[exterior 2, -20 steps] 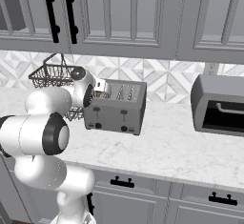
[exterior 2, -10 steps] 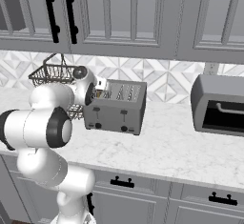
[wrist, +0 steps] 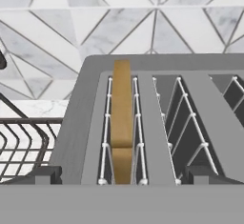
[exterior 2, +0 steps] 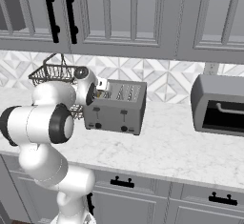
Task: Start the toaster. Once the lever pops up, take the bread to the plate on the dining counter.
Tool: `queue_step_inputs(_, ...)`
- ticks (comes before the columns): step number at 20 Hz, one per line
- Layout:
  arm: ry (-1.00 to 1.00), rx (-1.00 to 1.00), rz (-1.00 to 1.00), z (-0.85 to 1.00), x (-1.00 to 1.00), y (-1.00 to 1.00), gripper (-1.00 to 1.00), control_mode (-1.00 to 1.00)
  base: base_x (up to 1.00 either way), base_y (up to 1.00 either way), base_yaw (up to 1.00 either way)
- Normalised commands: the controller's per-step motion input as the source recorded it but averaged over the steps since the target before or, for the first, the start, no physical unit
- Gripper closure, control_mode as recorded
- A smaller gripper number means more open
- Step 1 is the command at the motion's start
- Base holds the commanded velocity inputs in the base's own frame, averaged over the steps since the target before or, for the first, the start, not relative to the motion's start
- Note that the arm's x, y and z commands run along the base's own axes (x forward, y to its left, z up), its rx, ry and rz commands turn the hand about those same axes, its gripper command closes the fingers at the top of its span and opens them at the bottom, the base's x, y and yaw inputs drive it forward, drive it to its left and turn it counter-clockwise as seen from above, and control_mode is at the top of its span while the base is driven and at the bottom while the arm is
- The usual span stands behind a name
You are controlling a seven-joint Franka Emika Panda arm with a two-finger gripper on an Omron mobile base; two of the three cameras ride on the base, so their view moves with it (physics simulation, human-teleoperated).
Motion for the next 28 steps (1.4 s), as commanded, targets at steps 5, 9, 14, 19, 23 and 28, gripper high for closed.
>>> queue_step_inputs(5, 0.0, 0.0, 0.0, -0.09, 0.04, 0.0, -1.0, -1.0, 0.0, 0.0, 0.0)
queue_step_inputs(9, 0.0, 0.0, 0.0, 0.0, 0.14, 0.0, -1.0, -1.0, 0.0, 0.0, 0.0)
queue_step_inputs(14, 0.0, 0.0, 0.0, 0.0, 0.16, 0.0, -1.0, -1.0, 0.0, 0.0, 0.0)
queue_step_inputs(19, 0.0, 0.0, 0.0, 0.0, 0.1, 0.0, -1.0, -1.0, 0.0, 0.0, 0.0)
queue_step_inputs(23, 0.0, 0.0, 0.0, -0.02, 0.09, 0.0, -1.0, -1.0, 0.0, 0.0, 0.0)
queue_step_inputs(28, 0.0, 0.0, 0.0, -0.04, 0.05, 0.0, -1.0, -1.0, 0.0, 0.0, 0.0)
